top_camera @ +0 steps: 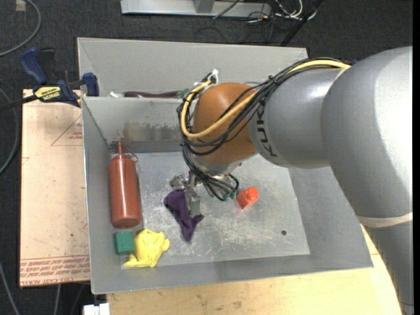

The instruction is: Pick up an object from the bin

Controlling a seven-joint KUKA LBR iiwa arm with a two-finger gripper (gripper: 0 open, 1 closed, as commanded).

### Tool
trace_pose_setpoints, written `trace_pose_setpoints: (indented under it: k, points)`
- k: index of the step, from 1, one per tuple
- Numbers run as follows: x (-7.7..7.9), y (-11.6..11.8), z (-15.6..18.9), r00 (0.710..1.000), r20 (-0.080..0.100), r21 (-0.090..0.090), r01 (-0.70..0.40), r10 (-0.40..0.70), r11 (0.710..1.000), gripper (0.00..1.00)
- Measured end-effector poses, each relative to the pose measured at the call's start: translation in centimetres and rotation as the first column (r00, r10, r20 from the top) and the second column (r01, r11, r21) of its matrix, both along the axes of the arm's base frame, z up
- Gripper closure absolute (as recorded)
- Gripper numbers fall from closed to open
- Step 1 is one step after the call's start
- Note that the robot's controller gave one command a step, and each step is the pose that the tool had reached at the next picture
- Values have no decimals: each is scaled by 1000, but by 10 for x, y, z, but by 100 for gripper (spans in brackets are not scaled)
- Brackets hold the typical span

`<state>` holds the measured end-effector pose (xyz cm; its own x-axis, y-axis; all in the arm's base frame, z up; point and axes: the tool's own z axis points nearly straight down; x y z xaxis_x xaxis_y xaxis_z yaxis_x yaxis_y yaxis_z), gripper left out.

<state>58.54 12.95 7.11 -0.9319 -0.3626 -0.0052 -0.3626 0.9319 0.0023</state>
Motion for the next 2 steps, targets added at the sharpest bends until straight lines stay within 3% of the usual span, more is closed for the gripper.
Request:
trace_pose_setpoints:
  k: [1, 2]
  points:
    - [0, 0, 0, 1000, 0, 0, 0, 0, 1000, 100]
    - [13, -6, 126, 1000, 4, 2, 7, -7, 1000, 100]
